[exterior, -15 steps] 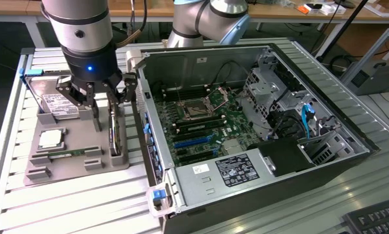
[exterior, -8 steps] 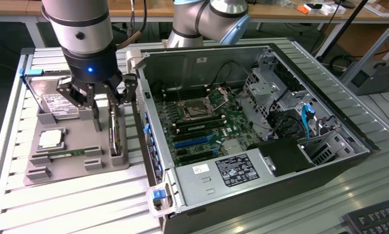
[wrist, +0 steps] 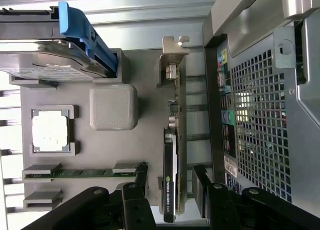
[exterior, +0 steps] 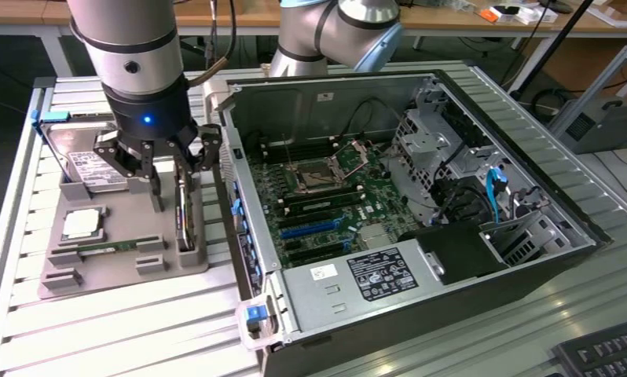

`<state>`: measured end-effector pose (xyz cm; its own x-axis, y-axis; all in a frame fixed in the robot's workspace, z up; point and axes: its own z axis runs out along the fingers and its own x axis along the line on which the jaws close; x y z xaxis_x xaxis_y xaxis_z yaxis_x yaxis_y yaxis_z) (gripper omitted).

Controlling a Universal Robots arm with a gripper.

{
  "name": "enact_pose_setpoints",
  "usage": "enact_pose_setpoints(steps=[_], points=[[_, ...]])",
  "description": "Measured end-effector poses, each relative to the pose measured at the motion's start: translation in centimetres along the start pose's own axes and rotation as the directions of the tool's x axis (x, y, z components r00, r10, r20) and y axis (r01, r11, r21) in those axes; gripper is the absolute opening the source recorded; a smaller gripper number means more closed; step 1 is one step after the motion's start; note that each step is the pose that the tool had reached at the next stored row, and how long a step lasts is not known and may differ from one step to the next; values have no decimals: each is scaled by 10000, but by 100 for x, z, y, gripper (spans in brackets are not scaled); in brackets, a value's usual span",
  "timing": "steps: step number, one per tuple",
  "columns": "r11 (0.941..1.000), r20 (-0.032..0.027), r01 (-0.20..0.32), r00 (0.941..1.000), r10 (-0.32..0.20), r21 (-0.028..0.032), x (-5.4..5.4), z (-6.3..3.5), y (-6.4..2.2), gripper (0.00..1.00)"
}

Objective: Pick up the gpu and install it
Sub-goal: 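Pick up the gpu and move the gpu toward the slot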

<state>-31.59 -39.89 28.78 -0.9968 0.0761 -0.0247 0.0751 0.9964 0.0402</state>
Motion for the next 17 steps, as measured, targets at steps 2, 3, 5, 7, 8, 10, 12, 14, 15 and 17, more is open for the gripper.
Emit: enact_pose_setpoints(steps=[2,3,5,7,8,10,12,14,15,17], points=[[10000,3,0,10000,0,8,1,18,3,48],[10000,3,1,10000,-1,17,4,27,47,48],[10000,4,2,10000,-2,29,8,43,95,48],[10000,5,1,10000,-1,41,10,52,113,48],[10000,5,2,10000,-2,45,10,54,116,48],[10000,4,3,10000,-3,54,10,59,118,48],[10000,5,1,10000,-1,60,11,66,118,48],[10000,6,2,10000,-2,65,11,77,118,48],[10000,6,2,10000,-2,68,11,82,117,48],[10000,6,2,10000,-2,72,11,89,117,48]])
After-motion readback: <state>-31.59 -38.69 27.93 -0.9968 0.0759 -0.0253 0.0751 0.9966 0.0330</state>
